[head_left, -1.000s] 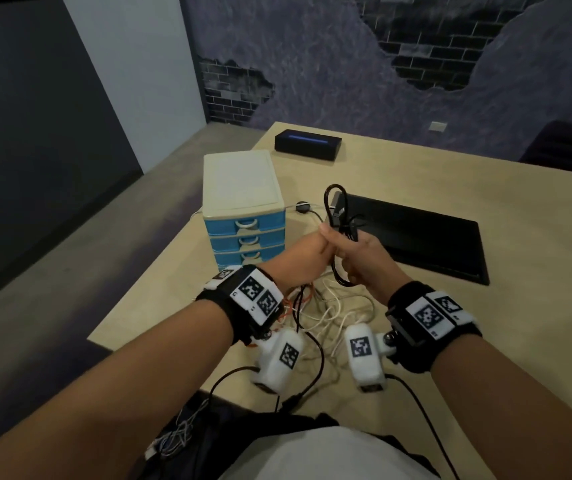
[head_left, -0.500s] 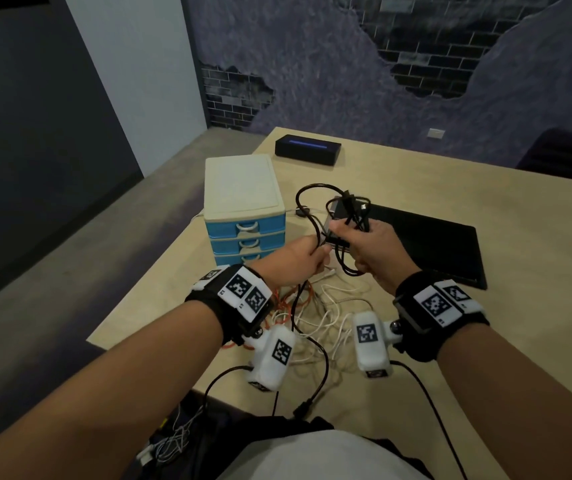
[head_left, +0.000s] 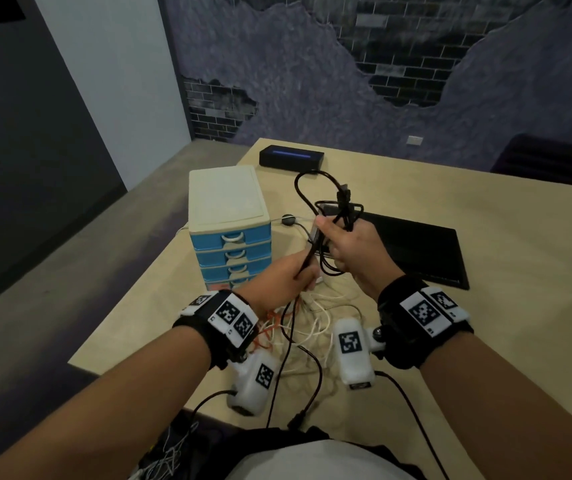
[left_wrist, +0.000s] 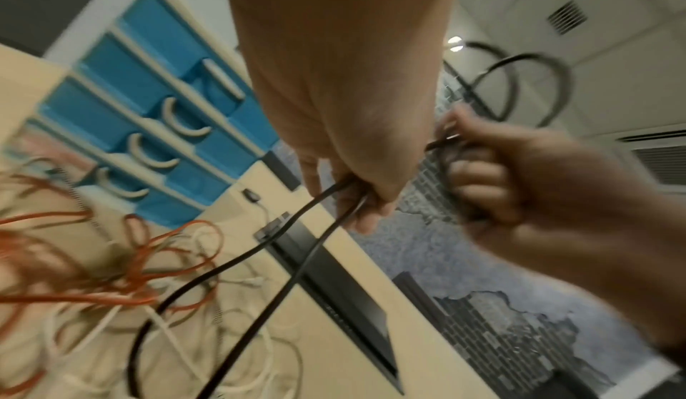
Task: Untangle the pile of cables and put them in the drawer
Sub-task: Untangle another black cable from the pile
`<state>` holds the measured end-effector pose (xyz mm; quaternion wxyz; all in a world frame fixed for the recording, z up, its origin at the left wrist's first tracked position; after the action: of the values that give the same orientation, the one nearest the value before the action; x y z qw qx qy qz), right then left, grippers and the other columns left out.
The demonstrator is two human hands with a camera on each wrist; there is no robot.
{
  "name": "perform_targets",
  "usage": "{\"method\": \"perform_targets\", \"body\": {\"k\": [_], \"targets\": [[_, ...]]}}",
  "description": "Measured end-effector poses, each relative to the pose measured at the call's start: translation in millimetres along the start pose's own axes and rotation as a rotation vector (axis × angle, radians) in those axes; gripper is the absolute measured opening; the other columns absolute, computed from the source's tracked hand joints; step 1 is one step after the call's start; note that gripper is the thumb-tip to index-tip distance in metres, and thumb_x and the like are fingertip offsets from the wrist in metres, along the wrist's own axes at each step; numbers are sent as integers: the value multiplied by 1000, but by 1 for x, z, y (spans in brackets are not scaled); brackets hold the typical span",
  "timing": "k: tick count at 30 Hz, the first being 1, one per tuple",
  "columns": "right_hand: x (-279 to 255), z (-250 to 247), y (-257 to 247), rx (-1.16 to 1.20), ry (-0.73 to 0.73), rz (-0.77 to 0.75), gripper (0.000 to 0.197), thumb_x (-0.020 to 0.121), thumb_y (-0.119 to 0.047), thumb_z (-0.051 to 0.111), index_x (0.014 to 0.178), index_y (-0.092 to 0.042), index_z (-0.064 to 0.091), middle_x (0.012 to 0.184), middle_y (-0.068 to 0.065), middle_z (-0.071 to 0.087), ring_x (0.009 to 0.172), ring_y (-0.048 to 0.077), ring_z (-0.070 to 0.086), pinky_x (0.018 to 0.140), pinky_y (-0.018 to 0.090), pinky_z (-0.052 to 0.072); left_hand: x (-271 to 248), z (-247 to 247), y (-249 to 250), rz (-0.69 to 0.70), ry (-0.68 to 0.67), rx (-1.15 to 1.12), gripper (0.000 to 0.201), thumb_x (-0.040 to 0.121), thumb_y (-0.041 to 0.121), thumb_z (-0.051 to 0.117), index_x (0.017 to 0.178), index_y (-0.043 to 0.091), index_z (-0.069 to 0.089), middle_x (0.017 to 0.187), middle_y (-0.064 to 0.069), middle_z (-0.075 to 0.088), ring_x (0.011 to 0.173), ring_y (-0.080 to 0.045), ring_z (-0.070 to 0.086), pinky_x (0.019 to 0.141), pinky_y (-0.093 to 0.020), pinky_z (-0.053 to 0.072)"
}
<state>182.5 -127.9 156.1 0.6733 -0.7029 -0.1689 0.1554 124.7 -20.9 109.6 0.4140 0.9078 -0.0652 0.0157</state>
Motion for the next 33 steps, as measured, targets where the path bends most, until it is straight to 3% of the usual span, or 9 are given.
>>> {"method": "perform_targets", "body": {"k": [4, 7, 9, 11, 14, 16, 20, 25, 33], "targets": [[4, -20, -18, -111, 144, -128, 27, 98, -24, 56, 77, -8, 60, 47, -10, 42, 38, 0, 40, 43, 16, 35, -4, 13, -28, -70, -6, 42, 19, 99, 21, 45, 83, 17, 54, 75, 6, 60, 64, 2, 50, 63, -13, 39], [5, -42, -31, -170, 309, -246, 34, 99, -24, 55, 65, -20, 54, 48, -11, 45, 41, 1, 42, 48, 19, 36, -2, 26, -57, -196, -91, 83, 20, 96, 31, 49, 87, 21, 63, 93, -5, 64, 81, -10, 57, 76, -26, 47], [2, -49, -30, -281, 355, -332, 33, 99, -21, 54, 66, -23, 51, 54, -7, 46, 44, 0, 43, 49, 17, 33, -9, 31, -67, -290, -112, 40, 33, 98, 37, 46, 82, 18, 68, 85, -1, 66, 77, -3, 60, 77, -21, 48], [-2, -46, -21, -443, 301, -396, 22, 99, -21, 52, 77, -19, 53, 62, -6, 51, 51, 1, 47, 50, 18, 33, -10, 27, -64, -332, -66, -40, 42, 102, 27, 39, 74, 7, 63, 61, 10, 62, 58, 6, 55, 64, -8, 41], [-5, -34, 5, -861, 163, -442, 16, 101, -24, 45, 99, -10, 53, 74, 1, 58, 64, 22, 56, 57, 33, 41, 1, 7, -58, -372, 103, -150, 37, 103, 24, 35, 71, 13, 51, 60, 3, 55, 60, -15, 53, 67, -30, 46], [-4, -30, 24, -1023, 129, -376, 19, 101, -28, 43, 102, -11, 51, 80, 7, 63, 73, 30, 62, 61, 40, 50, 6, -6, -44, -383, 174, -287, 36, 103, 25, 34, 71, 15, 45, 63, -1, 46, 54, -14, 46, 60, -31, 42], [-2, -21, 41, -981, 81, -263, 27, 100, -36, 44, 103, -11, 53, 89, 11, 67, 81, 34, 64, 67, 42, 52, 12, -22, -3, -313, 148, -498, 32, 104, 28, 33, 76, 15, 42, 60, 4, 38, 42, -6, 34, 42, -20, 31], [4, -17, 27, -824, 96, -273, 20, 100, -30, 45, 95, -11, 51, 77, 10, 63, 74, 34, 61, 65, 42, 50, 18, -35, 23, -278, 43, -910, 29, 103, 34, 31, 84, 17, 46, 60, 5, 32, 43, -6, 22, 38, -18, 18], [14, -22, 23, -624, 129, -161, 22, 95, -30, 59, 87, -10, 60, 73, 1, 60, 73, 20, 57, 68, 29, 42, 5, -76, 23, -369, 74, -276, 40, 103, 41, 28, 79, 15, 48, 56, 4, 37, 39, -9, 28, 36, -17, 23]]}}
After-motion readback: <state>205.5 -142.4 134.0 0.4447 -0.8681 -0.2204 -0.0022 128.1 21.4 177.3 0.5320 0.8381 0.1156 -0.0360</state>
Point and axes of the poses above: each hand's wrist, its own x-axis towards the middle knuckle, its own z-axis out of the palm, y = z × x, the point moved 5 cm from there along x, towards the middle knuckle
